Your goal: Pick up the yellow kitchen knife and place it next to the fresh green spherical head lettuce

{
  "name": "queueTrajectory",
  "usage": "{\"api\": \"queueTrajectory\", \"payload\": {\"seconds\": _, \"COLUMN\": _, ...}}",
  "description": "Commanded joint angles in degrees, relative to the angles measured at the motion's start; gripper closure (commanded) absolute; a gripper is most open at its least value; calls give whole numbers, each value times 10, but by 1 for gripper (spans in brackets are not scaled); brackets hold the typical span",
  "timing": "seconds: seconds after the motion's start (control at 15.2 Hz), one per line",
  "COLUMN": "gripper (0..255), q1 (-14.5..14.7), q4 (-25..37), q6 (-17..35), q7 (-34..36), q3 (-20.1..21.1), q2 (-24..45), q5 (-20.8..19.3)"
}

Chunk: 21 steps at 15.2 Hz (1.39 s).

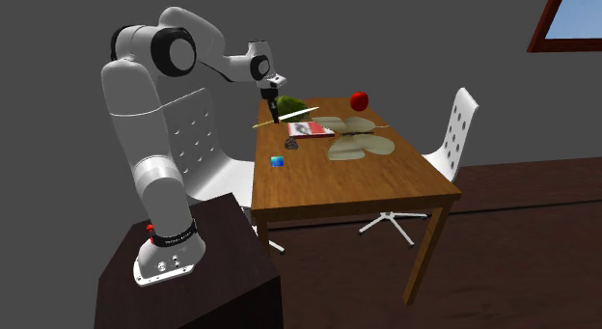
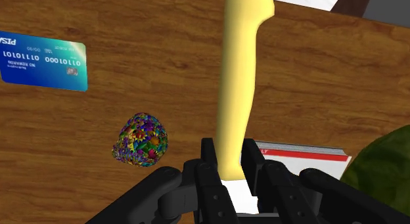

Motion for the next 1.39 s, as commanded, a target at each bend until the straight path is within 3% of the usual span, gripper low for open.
{"api": "queueTrajectory", "payload": {"seconds": 0.0, "gripper": 255, "q1": 0, "q4": -11, "q6": 16, "q7": 4, "q3": 0, "q2": 5, "q5": -4}}
{"api": "queueTrajectory", "payload": {"seconds": 1.12, "gripper": 255, "q1": 8, "q4": -71, "q6": 134, "q7": 55, "q3": -9, "q2": 75, "q5": -67}}
{"api": "queueTrajectory", "payload": {"seconds": 1.32, "gripper": 255, "q1": 8, "q4": -71, "q6": 134, "q7": 55, "q3": -9, "q2": 75, "q5": -67}}
